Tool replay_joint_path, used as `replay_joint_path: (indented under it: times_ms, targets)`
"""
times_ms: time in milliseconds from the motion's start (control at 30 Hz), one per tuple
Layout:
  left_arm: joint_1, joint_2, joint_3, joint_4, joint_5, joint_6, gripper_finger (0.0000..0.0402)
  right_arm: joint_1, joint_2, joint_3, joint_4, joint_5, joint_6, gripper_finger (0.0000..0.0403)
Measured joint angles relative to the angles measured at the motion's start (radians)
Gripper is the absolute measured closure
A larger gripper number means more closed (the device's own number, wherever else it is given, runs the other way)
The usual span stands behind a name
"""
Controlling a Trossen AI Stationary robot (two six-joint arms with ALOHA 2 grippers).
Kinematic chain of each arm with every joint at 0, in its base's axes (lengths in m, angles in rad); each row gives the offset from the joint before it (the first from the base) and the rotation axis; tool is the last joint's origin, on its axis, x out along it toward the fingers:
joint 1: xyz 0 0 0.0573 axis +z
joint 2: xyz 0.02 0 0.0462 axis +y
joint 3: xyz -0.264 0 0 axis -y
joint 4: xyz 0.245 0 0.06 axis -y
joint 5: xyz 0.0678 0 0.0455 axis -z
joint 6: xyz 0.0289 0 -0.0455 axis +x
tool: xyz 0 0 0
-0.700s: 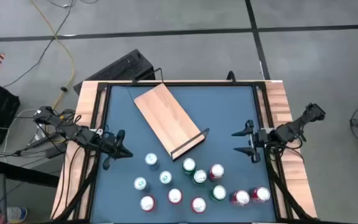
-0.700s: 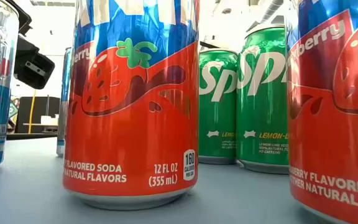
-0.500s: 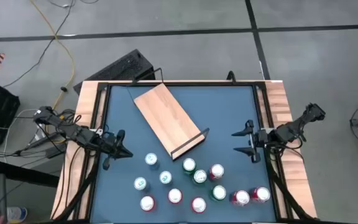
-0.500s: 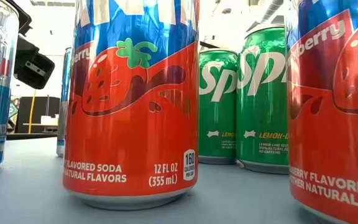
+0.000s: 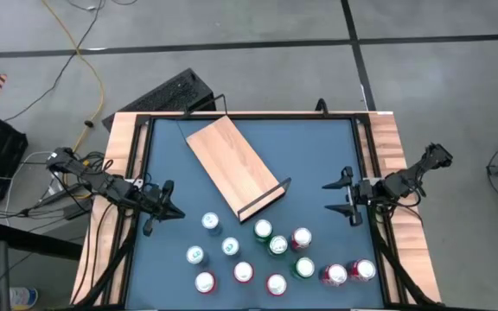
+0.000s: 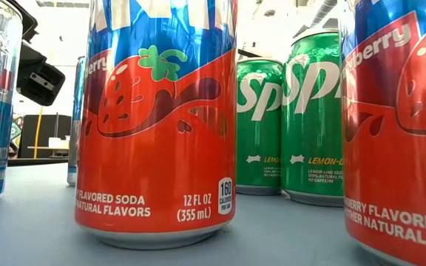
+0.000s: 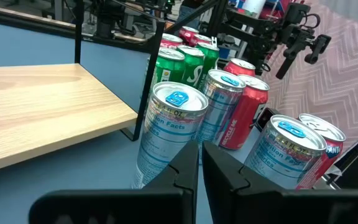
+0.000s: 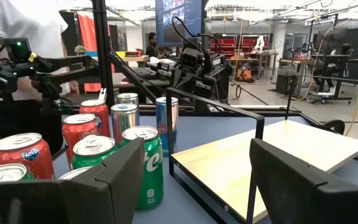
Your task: Place canned beverage on shelf
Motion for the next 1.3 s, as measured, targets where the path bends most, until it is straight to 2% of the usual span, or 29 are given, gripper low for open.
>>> replay_joint_path:
  times_ms: [833, 1067, 1300]
  targets:
    - [0.000, 0.000, 0.000, 0.000, -0.001, -0.009, 0.0393, 0.000, 0.000, 0.000, 0.000, 0.000, 0.000, 0.0121]
    - [0.000, 0.000, 0.000, 0.015, -0.057, -0.004, 0.0393, 0.000, 0.000, 0.000, 0.000, 0.000, 0.000, 0.0121]
    - [0.001, 0.000, -0.001, 0.013, -0.069, -0.291, 0.0393, 0.000, 0.000, 0.000, 0.000, 0.000, 0.000, 0.0121]
